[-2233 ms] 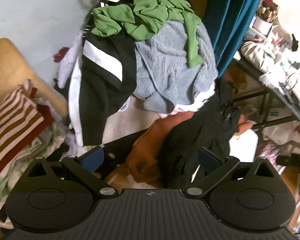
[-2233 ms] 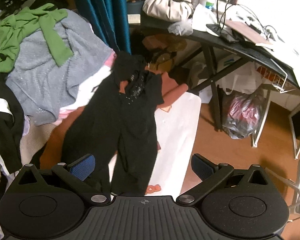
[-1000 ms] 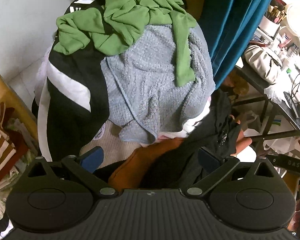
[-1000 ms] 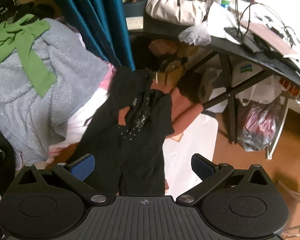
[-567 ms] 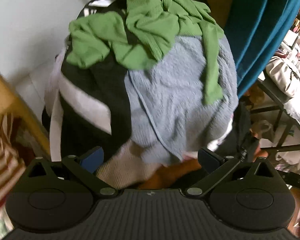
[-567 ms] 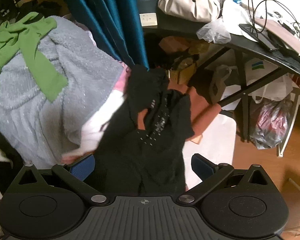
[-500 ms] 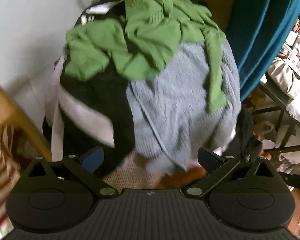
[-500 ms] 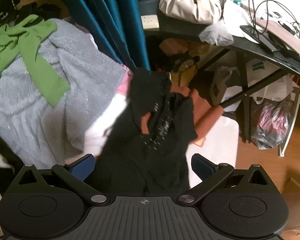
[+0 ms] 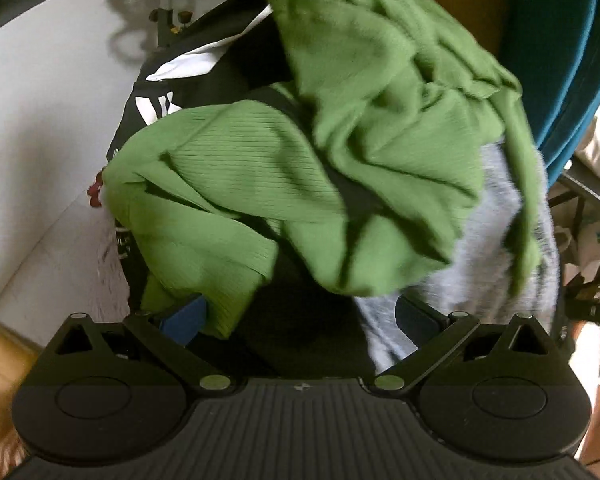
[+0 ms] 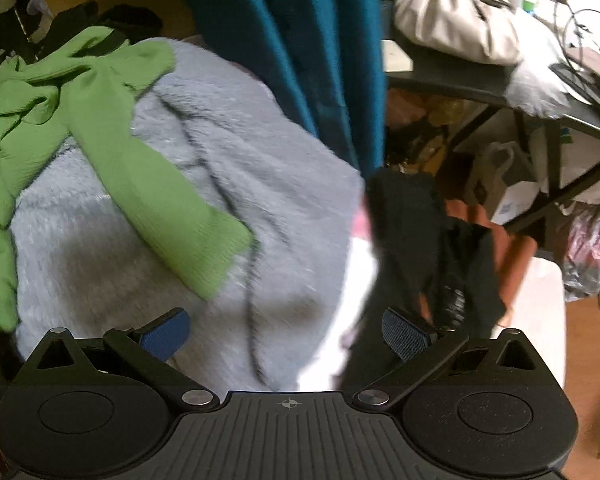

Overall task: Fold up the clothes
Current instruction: 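Move both tools toward the green ribbed sweater atop the grey fleece, then close the left gripper on the green sweater and lift it off the pile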

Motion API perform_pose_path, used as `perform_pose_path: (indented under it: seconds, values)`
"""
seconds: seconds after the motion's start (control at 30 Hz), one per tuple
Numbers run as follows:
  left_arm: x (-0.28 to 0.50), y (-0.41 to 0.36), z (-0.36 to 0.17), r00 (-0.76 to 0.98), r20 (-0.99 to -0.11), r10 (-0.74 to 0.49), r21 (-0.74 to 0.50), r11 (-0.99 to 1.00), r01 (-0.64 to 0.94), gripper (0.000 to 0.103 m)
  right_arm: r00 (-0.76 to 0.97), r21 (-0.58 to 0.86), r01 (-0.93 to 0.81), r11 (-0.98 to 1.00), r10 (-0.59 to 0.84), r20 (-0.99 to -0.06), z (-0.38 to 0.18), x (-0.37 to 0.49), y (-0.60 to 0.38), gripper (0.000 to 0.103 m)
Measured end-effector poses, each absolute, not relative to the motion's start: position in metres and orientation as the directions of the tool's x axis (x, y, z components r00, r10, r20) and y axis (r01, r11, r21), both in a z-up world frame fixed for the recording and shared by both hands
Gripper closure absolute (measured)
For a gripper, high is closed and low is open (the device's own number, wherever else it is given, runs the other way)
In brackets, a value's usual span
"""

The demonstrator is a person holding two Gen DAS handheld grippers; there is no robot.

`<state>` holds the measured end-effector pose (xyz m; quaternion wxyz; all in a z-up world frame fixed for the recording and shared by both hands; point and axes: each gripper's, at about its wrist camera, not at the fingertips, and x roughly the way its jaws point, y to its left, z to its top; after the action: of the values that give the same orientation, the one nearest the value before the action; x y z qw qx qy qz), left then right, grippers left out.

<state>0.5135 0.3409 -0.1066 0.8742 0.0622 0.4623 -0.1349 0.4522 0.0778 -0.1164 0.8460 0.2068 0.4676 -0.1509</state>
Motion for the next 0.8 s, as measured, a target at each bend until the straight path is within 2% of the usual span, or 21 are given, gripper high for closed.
perform_pose_path:
  seconds: [0.3, 0.43, 0.8]
  values:
    - [0.545, 0.349, -0.153, 0.522, -0.835, -0.174, 0.023, 0.937, 0.349, 0.001, 0.469, 0.145, 0.415, 0.898, -0.075, -0.880, -0.154, 0.512, 0.116, 0.001]
    - [0.548, 0.352, -0.160, 0.519, -0.829, -0.207, -0.004, 0.931, 0.365, 0.000, 0.462, 0.099, 0.397, 0.912, -0.106, -0.881, -0.166, 0.524, 0.132, 0.001]
    - [0.557, 0.357, -0.176, 0.508, -0.814, -0.281, -0.064, 0.913, 0.403, 0.000, 0.474, 0.127, 0.427, 0.896, -0.102, -0.875, -0.178, 0.530, 0.131, 0.001]
